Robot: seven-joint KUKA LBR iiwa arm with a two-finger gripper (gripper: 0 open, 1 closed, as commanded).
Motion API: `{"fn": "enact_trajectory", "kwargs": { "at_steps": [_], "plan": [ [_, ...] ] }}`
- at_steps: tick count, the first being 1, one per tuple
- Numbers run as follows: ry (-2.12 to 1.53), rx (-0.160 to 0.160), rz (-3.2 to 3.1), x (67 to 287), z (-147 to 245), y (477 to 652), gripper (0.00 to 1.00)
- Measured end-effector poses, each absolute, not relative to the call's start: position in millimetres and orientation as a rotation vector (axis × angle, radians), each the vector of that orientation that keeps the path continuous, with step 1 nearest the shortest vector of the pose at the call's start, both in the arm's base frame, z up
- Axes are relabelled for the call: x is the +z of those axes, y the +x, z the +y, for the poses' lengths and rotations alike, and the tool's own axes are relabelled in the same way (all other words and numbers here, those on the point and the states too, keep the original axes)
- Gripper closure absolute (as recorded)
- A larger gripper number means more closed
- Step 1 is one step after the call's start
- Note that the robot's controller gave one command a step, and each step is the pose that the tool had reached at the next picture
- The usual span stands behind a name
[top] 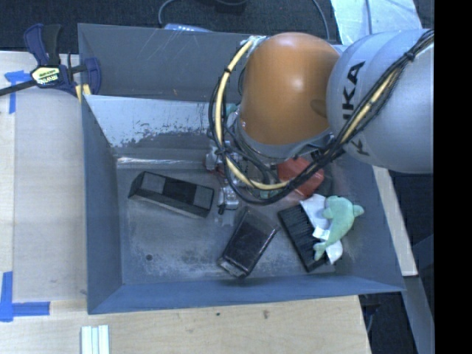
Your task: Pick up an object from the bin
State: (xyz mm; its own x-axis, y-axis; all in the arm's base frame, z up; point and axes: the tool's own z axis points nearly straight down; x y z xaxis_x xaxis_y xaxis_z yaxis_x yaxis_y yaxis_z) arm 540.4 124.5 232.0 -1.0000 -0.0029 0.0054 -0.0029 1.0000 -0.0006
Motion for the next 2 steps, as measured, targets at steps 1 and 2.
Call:
{"fn": "enact_trajectory", "kwargs": {
  "at_steps": [1, 2],
  "plan": [
    [0.001, -0.001, -3.145, 236.8, 124.0, 541.8, 0.0],
    [0.005, -0.005, -3.153, 203.1, 128.3, 558.3, 0.0]
  ]
}}
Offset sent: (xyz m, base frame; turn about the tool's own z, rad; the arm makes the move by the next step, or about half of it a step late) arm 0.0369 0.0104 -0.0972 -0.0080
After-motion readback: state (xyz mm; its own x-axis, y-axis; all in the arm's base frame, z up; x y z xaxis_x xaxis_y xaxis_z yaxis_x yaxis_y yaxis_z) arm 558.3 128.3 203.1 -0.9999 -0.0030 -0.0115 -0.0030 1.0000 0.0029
